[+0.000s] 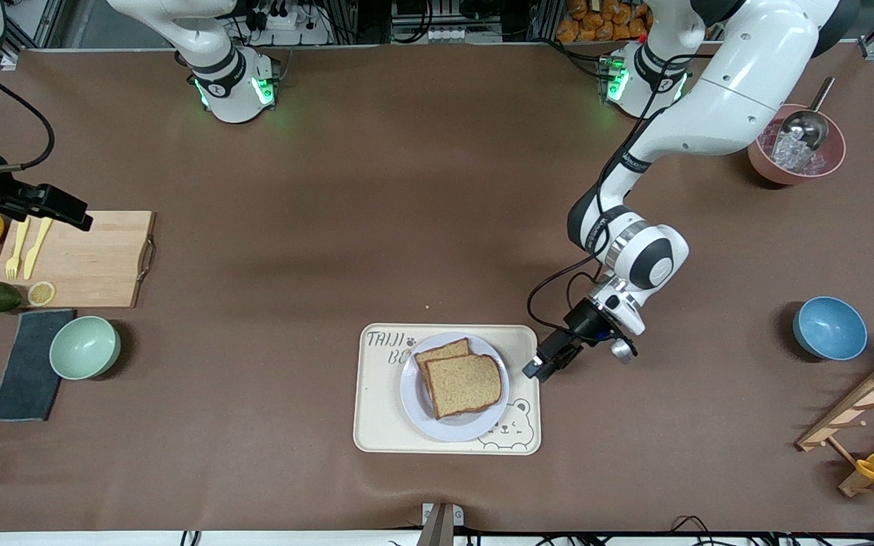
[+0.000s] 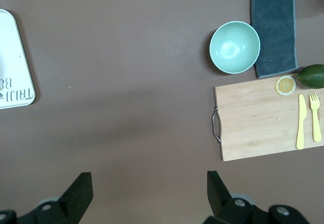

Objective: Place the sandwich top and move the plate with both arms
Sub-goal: 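Open the left gripper and lift it away from the plate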

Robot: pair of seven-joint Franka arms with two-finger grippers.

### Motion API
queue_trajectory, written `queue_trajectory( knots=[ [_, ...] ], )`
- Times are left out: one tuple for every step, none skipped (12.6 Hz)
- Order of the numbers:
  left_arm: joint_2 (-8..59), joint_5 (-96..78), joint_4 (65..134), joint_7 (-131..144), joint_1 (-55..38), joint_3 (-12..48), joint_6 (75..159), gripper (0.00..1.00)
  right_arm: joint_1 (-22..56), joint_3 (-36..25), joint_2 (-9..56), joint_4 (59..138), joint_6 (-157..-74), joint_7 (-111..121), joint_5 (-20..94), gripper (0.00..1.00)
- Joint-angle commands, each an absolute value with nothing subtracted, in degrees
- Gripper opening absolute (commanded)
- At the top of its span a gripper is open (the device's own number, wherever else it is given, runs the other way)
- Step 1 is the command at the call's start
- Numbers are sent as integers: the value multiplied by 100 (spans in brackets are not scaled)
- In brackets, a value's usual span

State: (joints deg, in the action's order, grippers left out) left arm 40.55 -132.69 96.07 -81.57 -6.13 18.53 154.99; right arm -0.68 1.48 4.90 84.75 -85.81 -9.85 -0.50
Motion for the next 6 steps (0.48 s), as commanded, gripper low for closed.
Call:
queue_trajectory(
  knots=[
    [3693, -13359, 9572, -8244, -633, 1872, 16580, 100, -114, 176, 404, 8578, -8561, -984, -97, 100],
    [3544, -13351, 9571, -8244, -642, 1898, 17072, 100, -123, 176, 404, 8578, -8561, -984, -88, 100],
    [3455, -13351, 9563, -8253, -642, 1907, 17469, 100, -123, 176, 413, 8569, -8569, -984, -88, 100],
    [3393, -13298, 9563, -8253, -642, 1907, 17777, 100, -123, 176, 413, 8578, -8561, -984, -88, 100],
    [3384, -13176, 9562, -8262, -633, 1899, 18093, 100, -123, 176, 413, 8578, -8552, -984, -88, 100],
    [3392, -12922, 9562, -8262, -615, 1890, 18340, 100, -123, 176, 413, 8578, -8534, -984, -88, 100]
  ],
)
